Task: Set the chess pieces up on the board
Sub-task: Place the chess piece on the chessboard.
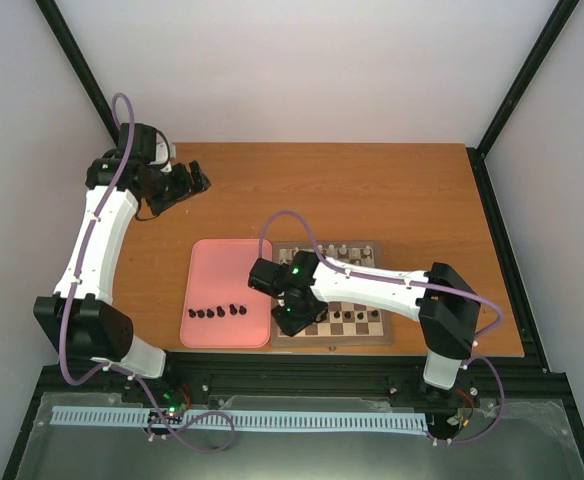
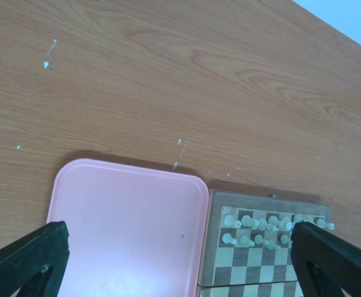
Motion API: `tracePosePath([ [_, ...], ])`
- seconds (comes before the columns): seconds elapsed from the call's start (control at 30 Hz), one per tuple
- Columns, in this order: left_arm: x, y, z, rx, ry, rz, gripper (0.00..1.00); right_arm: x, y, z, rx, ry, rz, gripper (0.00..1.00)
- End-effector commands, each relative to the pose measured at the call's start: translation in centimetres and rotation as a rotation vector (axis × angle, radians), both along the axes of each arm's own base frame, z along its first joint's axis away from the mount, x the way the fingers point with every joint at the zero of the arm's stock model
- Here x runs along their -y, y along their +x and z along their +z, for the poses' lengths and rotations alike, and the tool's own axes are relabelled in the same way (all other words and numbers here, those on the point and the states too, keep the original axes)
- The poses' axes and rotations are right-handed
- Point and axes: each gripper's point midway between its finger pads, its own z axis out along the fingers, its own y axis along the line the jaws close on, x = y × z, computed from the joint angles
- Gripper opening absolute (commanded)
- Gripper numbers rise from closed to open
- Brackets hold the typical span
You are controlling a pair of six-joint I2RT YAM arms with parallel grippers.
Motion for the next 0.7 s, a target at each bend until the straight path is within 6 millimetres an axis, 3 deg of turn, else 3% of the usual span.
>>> tracePosePath([
  [0.0,0.3,-0.1,1.3,0.047,-0.005,-0.018,1.0,-0.1,-0.2,-1.1,-0.008,-0.02,0.012,0.04],
  [0.67,0.3,-0.2,1.2,0.045,0.003,-0.018,1.0,0.6,0.1,-3.7,0.018,-0.053,0.024,0.05],
])
